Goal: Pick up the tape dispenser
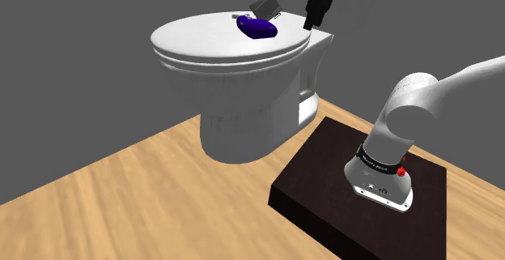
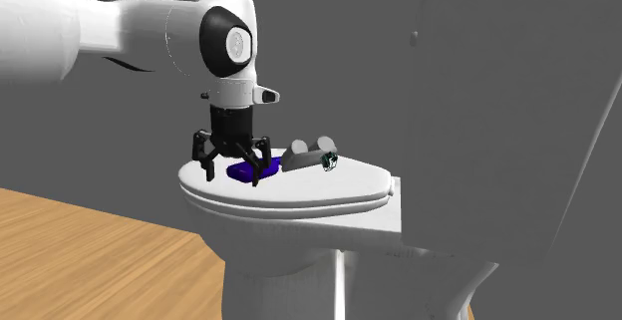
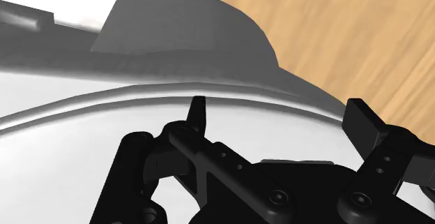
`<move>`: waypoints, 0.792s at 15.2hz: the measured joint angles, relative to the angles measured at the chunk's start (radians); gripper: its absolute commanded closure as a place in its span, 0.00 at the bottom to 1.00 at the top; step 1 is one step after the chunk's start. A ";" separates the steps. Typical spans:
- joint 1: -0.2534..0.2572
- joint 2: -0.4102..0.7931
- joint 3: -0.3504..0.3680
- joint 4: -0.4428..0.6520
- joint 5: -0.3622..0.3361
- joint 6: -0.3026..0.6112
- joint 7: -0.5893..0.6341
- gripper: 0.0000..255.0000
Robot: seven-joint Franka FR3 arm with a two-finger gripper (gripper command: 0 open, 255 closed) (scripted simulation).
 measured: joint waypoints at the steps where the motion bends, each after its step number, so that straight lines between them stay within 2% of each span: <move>1: 0.000 0.000 0.000 0.000 0.000 0.000 0.000 0.00; 4: 0.009 0.039 -0.063 0.017 -0.018 0.032 -0.096 0.00; 8: 0.037 0.137 -0.175 0.097 -0.032 0.064 -0.277 0.00; 12: 0.076 0.261 -0.293 0.189 -0.018 0.104 -0.473 0.00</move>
